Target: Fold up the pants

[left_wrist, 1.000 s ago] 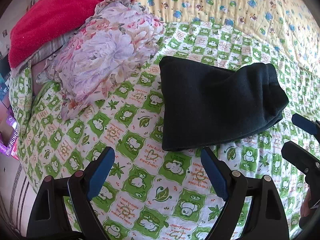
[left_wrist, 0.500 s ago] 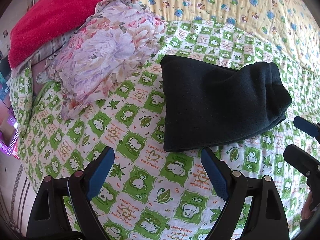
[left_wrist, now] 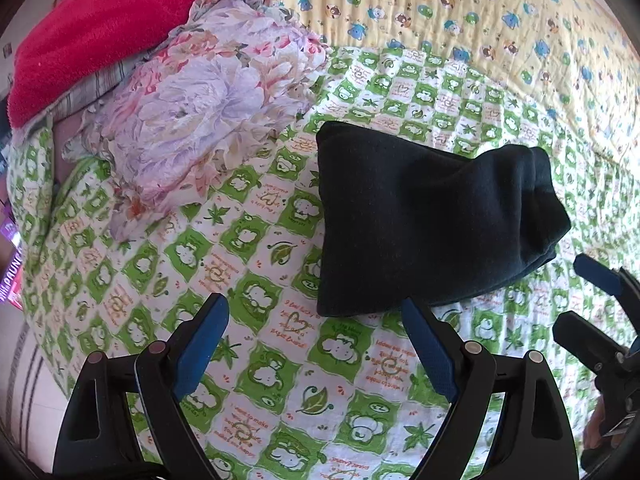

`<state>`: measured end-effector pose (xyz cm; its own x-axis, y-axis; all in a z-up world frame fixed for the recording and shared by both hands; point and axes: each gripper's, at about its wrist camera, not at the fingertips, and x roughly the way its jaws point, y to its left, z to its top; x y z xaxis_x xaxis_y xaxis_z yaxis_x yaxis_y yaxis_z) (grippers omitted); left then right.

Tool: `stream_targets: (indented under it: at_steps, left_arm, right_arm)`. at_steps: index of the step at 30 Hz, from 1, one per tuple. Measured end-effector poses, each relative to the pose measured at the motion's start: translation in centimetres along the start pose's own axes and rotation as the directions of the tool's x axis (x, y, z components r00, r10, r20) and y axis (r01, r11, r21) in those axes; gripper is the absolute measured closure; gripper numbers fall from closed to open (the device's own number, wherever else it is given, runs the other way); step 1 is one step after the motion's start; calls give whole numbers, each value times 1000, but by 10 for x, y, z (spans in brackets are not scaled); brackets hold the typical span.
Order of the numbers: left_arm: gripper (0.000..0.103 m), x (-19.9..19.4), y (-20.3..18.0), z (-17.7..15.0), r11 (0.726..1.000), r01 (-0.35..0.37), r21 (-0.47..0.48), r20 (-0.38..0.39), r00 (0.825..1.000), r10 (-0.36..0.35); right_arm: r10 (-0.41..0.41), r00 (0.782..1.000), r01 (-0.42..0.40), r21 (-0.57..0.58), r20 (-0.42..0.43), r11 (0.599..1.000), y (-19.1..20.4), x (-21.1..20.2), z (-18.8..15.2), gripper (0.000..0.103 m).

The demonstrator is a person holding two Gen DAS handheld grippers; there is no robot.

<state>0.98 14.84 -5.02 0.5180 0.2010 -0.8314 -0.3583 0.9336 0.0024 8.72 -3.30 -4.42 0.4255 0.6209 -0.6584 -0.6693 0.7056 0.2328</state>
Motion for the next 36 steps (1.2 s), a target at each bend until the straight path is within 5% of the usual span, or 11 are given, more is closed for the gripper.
stream_targets:
  at_steps: [36]
  left_arm:
    - [14,3,-15,21,999,-18,36,26,1000,17]
  right_arm:
    - [-39,998,37,57,50,998,-28,-11,17,5]
